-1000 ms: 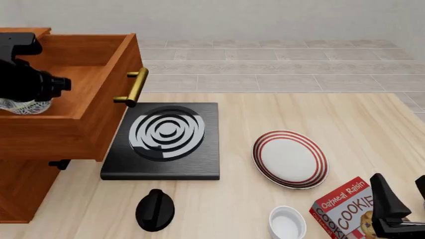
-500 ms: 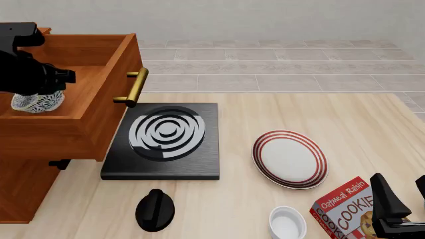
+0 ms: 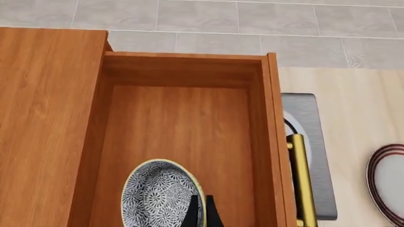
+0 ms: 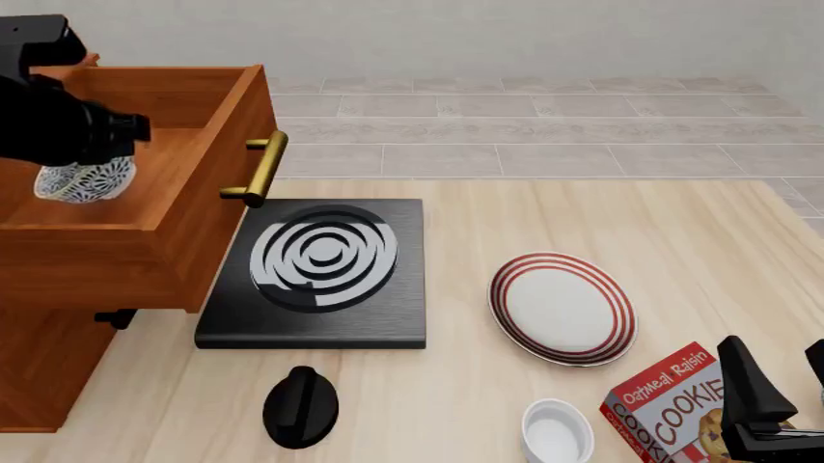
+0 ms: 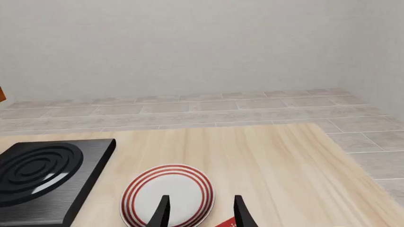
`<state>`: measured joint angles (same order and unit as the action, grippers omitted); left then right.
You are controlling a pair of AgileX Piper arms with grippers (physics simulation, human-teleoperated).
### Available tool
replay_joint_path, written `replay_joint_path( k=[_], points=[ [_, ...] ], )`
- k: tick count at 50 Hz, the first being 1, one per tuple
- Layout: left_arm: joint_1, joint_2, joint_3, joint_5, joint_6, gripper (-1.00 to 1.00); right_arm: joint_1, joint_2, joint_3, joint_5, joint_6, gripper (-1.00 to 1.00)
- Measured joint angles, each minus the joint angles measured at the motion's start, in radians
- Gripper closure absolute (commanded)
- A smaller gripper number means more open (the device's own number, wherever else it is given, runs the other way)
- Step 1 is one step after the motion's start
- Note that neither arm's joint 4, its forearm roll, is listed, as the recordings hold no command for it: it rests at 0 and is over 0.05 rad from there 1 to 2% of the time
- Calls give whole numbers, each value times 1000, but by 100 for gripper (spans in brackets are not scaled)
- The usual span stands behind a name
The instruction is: Pick the akita bowl in the top layer of the wooden cabinet and place it on the plate.
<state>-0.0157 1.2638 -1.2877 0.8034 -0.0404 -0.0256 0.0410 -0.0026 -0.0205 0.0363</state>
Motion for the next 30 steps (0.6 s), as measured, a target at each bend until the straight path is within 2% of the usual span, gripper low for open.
replay_joint_path(
  k=[30],
  points=[
    [-68, -16, -99, 7, 6, 100, -1, 18, -1, -21, -1, -100]
  ],
)
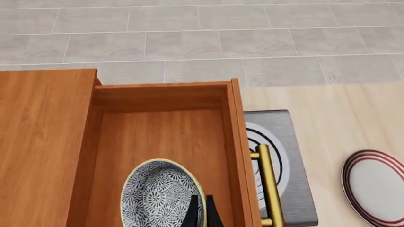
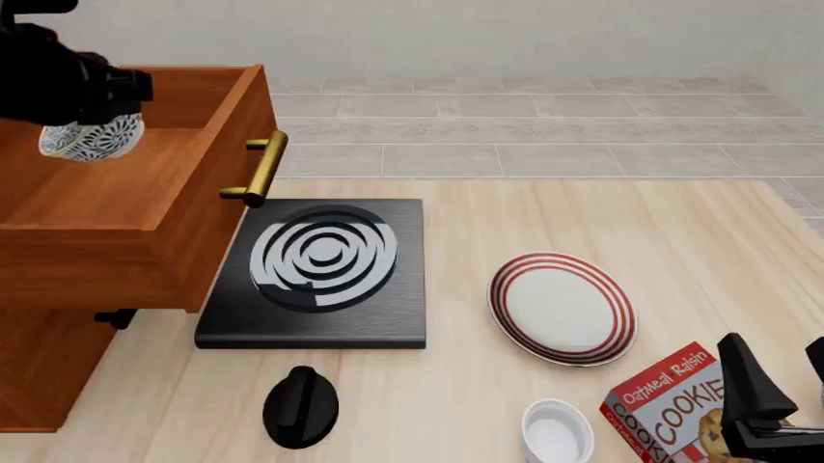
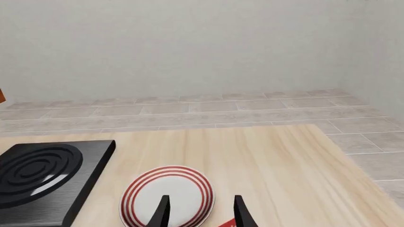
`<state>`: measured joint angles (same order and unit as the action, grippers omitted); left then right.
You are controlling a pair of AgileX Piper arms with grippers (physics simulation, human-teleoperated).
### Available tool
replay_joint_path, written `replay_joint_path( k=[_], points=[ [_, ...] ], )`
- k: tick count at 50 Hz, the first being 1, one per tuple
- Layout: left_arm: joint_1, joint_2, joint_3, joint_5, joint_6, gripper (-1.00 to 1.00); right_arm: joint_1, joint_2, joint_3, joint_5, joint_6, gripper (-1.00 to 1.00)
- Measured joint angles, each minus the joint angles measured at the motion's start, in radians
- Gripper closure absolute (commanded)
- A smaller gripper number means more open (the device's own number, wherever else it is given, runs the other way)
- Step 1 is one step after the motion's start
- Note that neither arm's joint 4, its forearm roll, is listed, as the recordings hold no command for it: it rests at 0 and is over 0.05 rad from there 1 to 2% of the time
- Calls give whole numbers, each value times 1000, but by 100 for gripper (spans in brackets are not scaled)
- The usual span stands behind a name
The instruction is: Pick the akita bowl in the top layer of the wooden cabinet and place it on the plate.
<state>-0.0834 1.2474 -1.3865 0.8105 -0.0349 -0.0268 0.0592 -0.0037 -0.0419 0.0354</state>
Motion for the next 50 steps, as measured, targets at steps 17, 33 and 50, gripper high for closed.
replay_joint_path(
  k=[17, 33, 50],
  points=[
    [-18, -31, -53, -3, 26, 100, 0, -2, 0, 1, -1, -100],
    [-44, -61, -109, -7, 70, 100, 1, -24, -1, 20, -3, -100],
    [-82, -77, -130, -29, 122, 100, 1, -29, -1, 26, -5, -100]
  ],
)
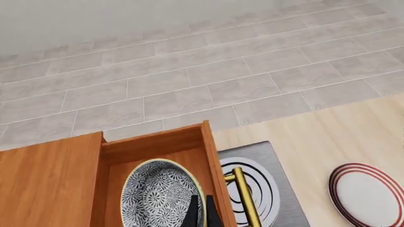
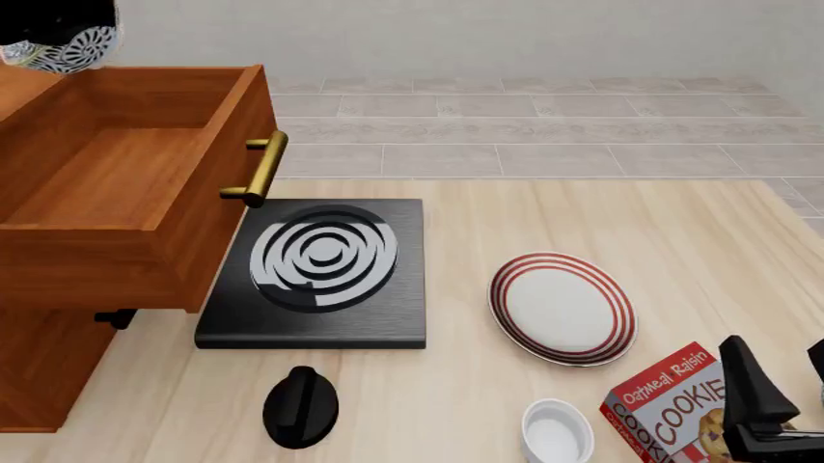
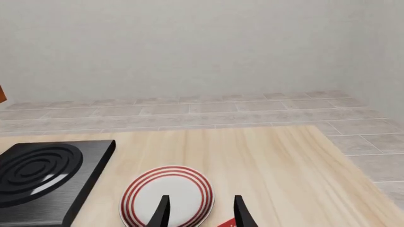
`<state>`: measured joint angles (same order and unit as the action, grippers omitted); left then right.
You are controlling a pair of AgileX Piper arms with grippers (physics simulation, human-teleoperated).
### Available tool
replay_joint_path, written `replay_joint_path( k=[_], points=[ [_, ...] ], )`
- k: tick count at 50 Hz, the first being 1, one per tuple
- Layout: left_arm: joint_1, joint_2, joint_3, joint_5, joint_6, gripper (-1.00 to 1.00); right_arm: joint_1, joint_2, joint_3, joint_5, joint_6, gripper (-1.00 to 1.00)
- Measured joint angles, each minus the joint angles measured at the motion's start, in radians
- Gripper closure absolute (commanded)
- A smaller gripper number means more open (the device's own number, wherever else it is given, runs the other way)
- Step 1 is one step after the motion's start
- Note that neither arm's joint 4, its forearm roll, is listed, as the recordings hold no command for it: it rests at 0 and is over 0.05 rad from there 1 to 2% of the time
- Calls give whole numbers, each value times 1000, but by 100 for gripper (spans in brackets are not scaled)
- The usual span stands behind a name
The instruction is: Pick the akita bowl in the top layer of the wooden cabinet and place it on the plate.
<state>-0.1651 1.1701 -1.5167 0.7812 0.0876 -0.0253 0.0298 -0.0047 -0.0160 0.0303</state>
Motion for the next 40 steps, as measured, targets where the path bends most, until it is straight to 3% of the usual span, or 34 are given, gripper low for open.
replay_joint_path(
  k=[40],
  points=[
    [-87, -3, 24, -91, 122, 100, 0, -6, 0, 4, -2, -100]
  ],
)
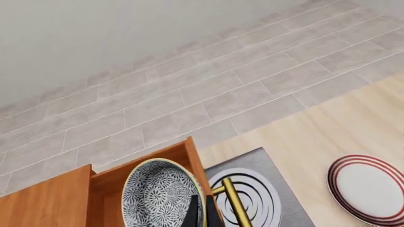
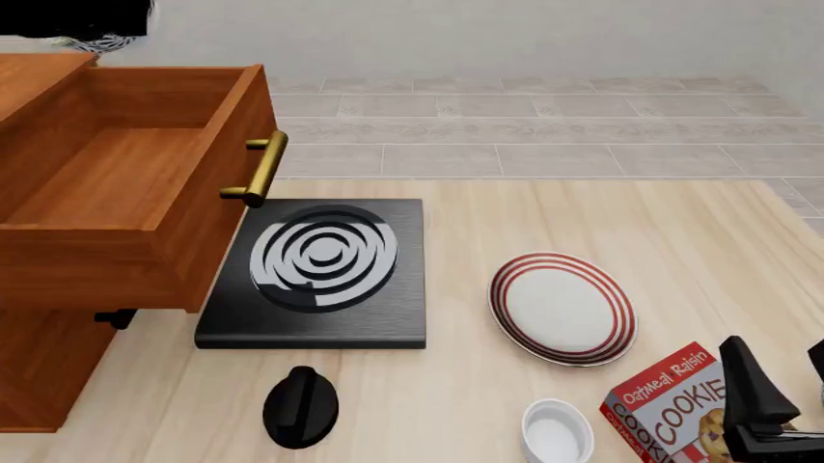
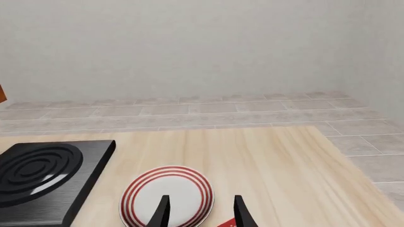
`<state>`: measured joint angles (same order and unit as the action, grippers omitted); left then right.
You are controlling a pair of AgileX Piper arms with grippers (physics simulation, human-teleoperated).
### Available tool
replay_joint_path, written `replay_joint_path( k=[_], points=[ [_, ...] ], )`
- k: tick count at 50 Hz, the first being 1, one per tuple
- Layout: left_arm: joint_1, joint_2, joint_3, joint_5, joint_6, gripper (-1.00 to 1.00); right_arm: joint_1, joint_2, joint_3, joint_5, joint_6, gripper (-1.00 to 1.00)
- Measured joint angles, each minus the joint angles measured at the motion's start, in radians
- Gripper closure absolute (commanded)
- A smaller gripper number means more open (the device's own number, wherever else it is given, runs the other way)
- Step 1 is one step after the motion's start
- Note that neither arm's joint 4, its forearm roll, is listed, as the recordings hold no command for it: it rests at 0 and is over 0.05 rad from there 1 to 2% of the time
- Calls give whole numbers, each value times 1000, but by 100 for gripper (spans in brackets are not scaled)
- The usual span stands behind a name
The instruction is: Pick the akita bowl in the top layer of the wooden cabinet and place it on the plate.
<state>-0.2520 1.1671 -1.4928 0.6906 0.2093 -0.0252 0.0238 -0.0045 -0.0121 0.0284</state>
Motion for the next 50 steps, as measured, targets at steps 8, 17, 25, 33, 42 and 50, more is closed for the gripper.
replay_joint_path(
  k=[8, 17, 25, 33, 42, 50],
  points=[
    [-18, 5, -2, -14, 16, 100, -1, 0, 0, 0, 0, -100],
    [-44, 13, -6, -29, 30, 100, 0, -2, -1, 2, -1, -100],
    [-70, 22, -4, -47, 43, 100, 1, -5, -2, 4, -3, -100],
    [-96, 32, 4, -67, 54, 100, 2, -5, -2, 4, -5, -100],
    [-124, 47, 8, -86, 64, 100, 3, -4, -2, 3, -7, -100],
    [-149, 59, 22, -107, 71, 100, 3, -6, -2, 6, -6, -100]
  ],
)
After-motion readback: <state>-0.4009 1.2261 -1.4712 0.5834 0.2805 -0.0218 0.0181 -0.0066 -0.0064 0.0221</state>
